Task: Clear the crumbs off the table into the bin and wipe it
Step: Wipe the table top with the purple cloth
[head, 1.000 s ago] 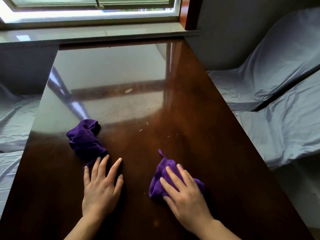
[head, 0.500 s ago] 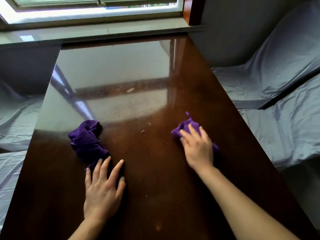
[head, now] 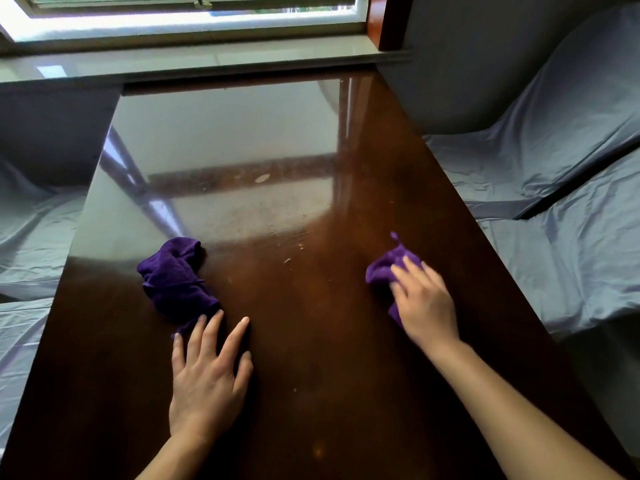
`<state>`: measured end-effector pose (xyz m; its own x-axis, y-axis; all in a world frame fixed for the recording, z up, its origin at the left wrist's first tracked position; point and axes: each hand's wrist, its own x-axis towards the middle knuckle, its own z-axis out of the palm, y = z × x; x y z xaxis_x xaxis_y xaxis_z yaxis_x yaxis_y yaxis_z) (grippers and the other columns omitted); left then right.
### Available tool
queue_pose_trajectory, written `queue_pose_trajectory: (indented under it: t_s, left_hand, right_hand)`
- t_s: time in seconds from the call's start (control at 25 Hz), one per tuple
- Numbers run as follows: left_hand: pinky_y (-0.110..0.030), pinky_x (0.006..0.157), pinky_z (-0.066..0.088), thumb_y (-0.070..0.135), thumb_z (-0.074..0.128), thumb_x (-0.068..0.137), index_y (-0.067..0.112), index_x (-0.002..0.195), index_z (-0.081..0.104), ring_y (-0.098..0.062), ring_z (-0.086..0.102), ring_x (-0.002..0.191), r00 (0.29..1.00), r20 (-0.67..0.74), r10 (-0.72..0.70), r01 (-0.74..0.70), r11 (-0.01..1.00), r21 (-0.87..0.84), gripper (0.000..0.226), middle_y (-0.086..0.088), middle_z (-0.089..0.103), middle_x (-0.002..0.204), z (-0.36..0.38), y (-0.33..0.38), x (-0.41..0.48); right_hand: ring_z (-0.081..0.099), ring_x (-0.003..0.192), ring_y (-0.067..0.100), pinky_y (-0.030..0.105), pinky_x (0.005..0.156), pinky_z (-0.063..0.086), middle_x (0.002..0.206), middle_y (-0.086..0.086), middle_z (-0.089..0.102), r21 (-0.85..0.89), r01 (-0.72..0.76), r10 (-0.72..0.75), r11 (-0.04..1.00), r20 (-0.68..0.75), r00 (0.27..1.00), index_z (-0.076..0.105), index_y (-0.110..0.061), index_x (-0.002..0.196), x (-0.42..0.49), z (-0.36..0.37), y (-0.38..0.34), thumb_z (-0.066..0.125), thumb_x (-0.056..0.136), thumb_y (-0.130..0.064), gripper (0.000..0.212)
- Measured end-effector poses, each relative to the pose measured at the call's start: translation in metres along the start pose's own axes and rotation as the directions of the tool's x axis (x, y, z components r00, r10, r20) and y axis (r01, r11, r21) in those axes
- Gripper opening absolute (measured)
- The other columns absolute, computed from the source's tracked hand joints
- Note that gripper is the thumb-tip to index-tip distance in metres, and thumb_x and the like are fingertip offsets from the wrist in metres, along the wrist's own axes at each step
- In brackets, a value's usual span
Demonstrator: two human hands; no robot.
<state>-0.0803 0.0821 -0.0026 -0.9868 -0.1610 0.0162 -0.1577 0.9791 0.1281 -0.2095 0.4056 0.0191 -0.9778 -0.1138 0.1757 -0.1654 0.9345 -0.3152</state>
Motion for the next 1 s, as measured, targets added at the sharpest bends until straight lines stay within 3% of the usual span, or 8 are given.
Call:
queue_pose_trajectory:
  t_s: [0.08, 0.16, 0.32, 0.52, 0.68, 0.8, 0.88, 1.0]
  left_hand:
    - [-0.055, 0.117, 0.011, 0.050, 0.032, 0.087, 0.037, 0.142, 0.040, -0.028, 0.022, 0.144, 1.000, -0.004, 0.005, -0.005, 1.000, 0.003, 0.057, -0.009, 0.038, 0.151, 0.001, 0.000, 0.000]
    - [-0.056, 0.117, 0.012, 0.050, 0.033, 0.087, 0.037, 0.142, 0.040, -0.029, 0.022, 0.144, 1.000, -0.006, 0.003, -0.003, 1.000, 0.004, 0.057, -0.009, 0.038, 0.151, 0.000, -0.001, 0.000]
    - [-0.056, 0.117, 0.013, 0.050, 0.033, 0.087, 0.037, 0.141, 0.040, -0.029, 0.022, 0.144, 1.000, 0.004, -0.001, 0.001, 1.000, 0.003, 0.057, -0.009, 0.038, 0.151, -0.001, 0.000, 0.000]
    - [-0.056, 0.116, 0.013, 0.051, 0.032, 0.087, 0.037, 0.143, 0.038, -0.028, 0.022, 0.144, 1.000, 0.009, 0.004, -0.004, 1.000, 0.004, 0.058, -0.009, 0.038, 0.151, 0.000, -0.001, -0.001]
    - [-0.056, 0.117, 0.012, 0.051, 0.032, 0.088, 0.038, 0.143, 0.037, -0.028, 0.020, 0.145, 1.000, 0.010, 0.008, -0.008, 1.000, 0.012, 0.056, -0.008, 0.036, 0.152, 0.000, -0.001, -0.001]
    - [-0.056, 0.117, 0.011, 0.052, 0.032, 0.089, 0.039, 0.143, 0.035, -0.027, 0.018, 0.146, 1.000, 0.005, 0.008, -0.008, 1.000, 0.014, 0.056, -0.007, 0.035, 0.153, 0.001, -0.002, 0.000]
    - [-0.056, 0.117, 0.011, 0.051, 0.033, 0.089, 0.039, 0.143, 0.035, -0.027, 0.019, 0.145, 1.000, 0.009, 0.007, -0.008, 1.000, 0.014, 0.056, -0.007, 0.035, 0.153, 0.001, -0.002, 0.000]
    - [-0.058, 0.115, 0.015, 0.050, 0.034, 0.087, 0.036, 0.142, 0.040, -0.030, 0.024, 0.144, 1.000, 0.015, 0.012, -0.012, 1.000, 0.000, 0.057, -0.010, 0.039, 0.151, 0.000, -0.002, -0.001]
  right_hand:
    - [0.043, 0.135, 0.037, 0.045, 0.114, 0.032, 0.143, 0.010, 0.056, 0.063, -0.175, 0.174, 0.983, 0.024, 0.985, 0.066, -0.017, 0.126, 0.027, 0.009, -0.016, 0.056, 0.097, -0.025, 0.031]
    - [0.041, 0.136, 0.037, 0.044, 0.113, 0.033, 0.145, 0.004, 0.054, 0.070, -0.133, 0.131, 0.989, 0.034, 0.991, 0.068, -0.027, 0.124, 0.028, 0.018, -0.046, 0.058, 0.095, -0.033, 0.031]
    - [0.046, 0.133, 0.037, 0.046, 0.109, 0.040, 0.144, -0.003, 0.056, 0.107, 0.176, -0.189, 0.979, 0.134, 0.973, 0.068, -0.039, 0.118, -0.030, 0.017, -0.086, 0.059, 0.091, -0.042, 0.029]
    - [0.052, 0.131, 0.032, 0.048, 0.108, 0.043, 0.145, -0.002, 0.055, 0.067, 0.551, -0.551, 0.832, 0.225, 0.804, 0.060, -0.038, 0.126, -0.098, 0.009, -0.074, 0.052, 0.091, -0.043, 0.037]
    - [0.048, 0.134, 0.037, 0.047, 0.112, 0.038, 0.144, 0.009, 0.055, -0.068, 0.199, -0.192, 0.978, 0.095, 0.977, 0.063, -0.024, 0.129, -0.019, 0.009, -0.039, 0.059, 0.093, -0.029, 0.037]
    - [0.038, 0.138, 0.040, 0.045, 0.117, 0.028, 0.147, 0.012, 0.051, 0.007, -0.106, 0.105, 0.994, 0.057, 0.993, 0.063, -0.021, 0.130, 0.026, 0.023, -0.061, 0.056, 0.096, -0.029, 0.035]
    - [0.043, 0.133, 0.041, 0.045, 0.115, 0.031, 0.143, 0.012, 0.055, 0.062, -0.065, 0.062, 0.996, 0.058, 0.996, 0.067, -0.021, 0.124, 0.020, 0.032, -0.091, 0.059, 0.093, -0.027, 0.032]
    - [0.050, 0.128, 0.039, 0.046, 0.110, 0.039, 0.139, 0.008, 0.059, 0.108, 0.201, -0.210, 0.974, 0.087, 0.974, 0.067, -0.027, 0.119, -0.039, 0.041, -0.138, 0.057, 0.091, -0.030, 0.030]
